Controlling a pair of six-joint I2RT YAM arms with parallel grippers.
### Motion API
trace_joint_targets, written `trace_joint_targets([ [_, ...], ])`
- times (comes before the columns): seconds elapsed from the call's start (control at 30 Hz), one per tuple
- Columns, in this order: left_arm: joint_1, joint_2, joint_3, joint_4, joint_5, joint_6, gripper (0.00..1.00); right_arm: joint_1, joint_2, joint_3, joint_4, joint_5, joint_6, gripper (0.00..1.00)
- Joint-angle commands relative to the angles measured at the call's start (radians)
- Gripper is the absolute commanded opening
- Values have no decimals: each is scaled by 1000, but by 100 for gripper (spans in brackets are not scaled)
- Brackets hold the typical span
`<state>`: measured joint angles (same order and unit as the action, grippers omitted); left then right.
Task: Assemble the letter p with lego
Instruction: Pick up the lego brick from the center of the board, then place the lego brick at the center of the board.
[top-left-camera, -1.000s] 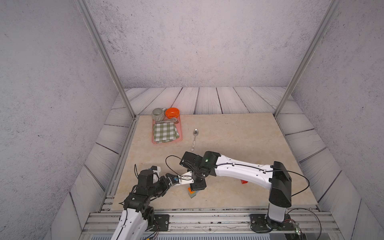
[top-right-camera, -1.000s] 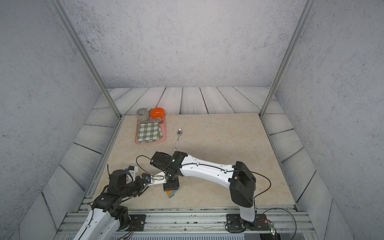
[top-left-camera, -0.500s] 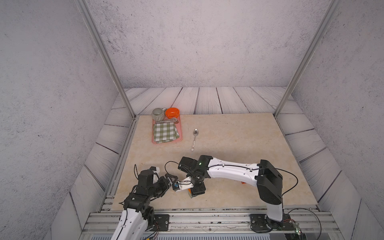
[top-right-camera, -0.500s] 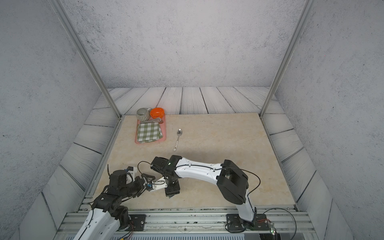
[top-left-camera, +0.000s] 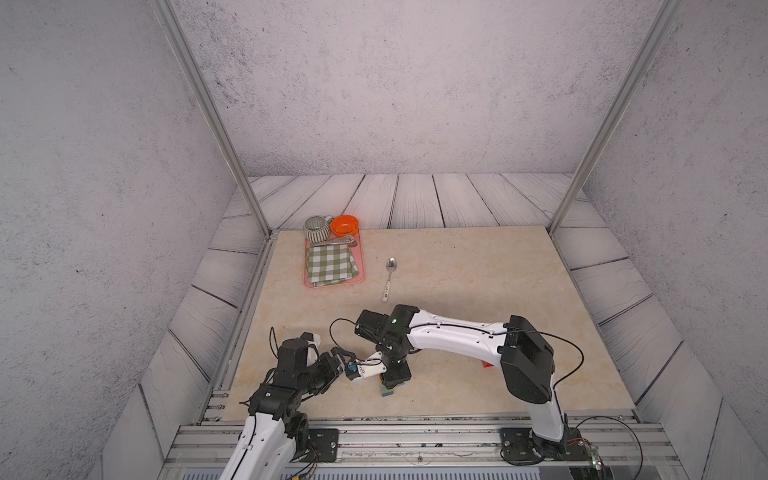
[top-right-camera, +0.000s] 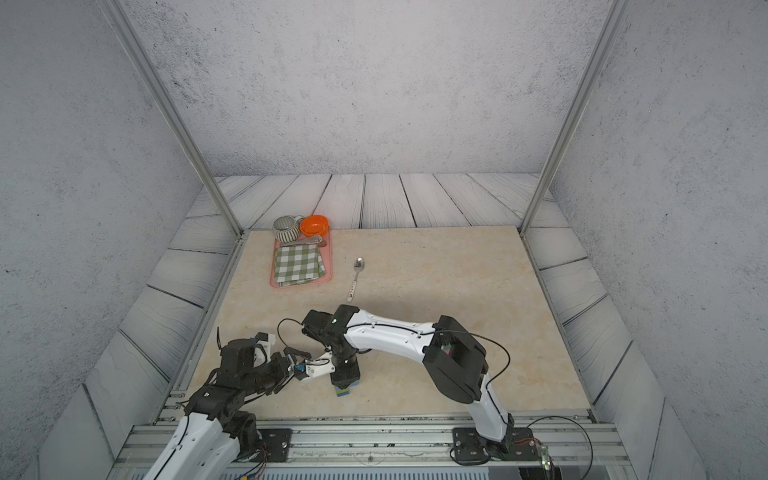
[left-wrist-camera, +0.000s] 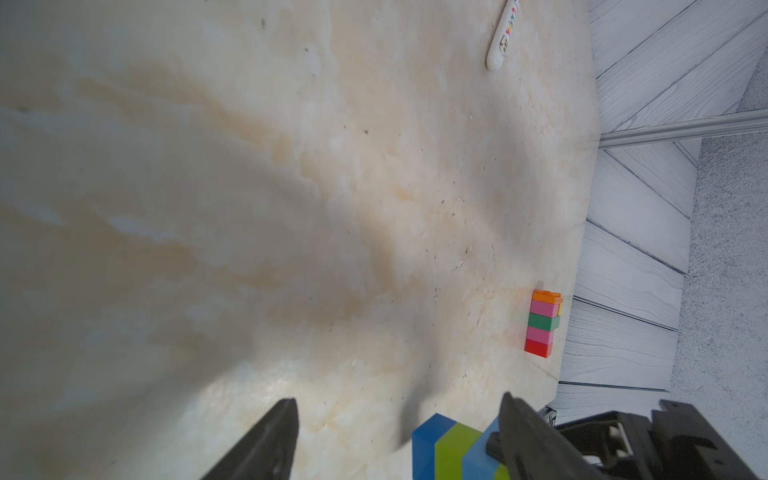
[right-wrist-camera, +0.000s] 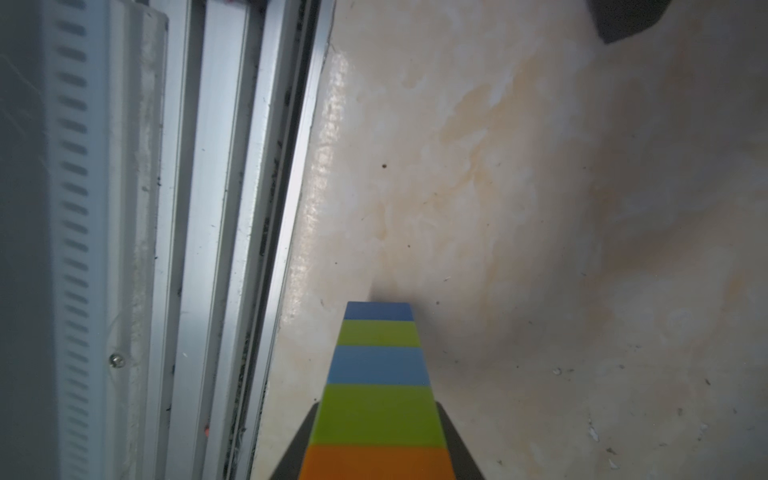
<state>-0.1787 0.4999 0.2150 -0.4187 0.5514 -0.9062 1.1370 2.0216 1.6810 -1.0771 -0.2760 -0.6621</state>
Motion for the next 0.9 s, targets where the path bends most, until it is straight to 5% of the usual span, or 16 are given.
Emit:
trace_joint_targets([
  [0.0, 5, 29, 21, 55, 31, 26, 80, -66, 22, 60, -199, -122, -21, 15],
  [0.13, 5, 123, 36, 115, 74, 64, 80, -180, 45, 62, -328, -217, -16, 8],
  [0.4, 1, 321, 56, 228, 222, 110, 79, -343, 79, -26, -391, -354, -31, 16],
  [0.87, -6, 328, 47, 269, 248, 98, 78, -480, 344, 188, -539, -496, -232, 28],
])
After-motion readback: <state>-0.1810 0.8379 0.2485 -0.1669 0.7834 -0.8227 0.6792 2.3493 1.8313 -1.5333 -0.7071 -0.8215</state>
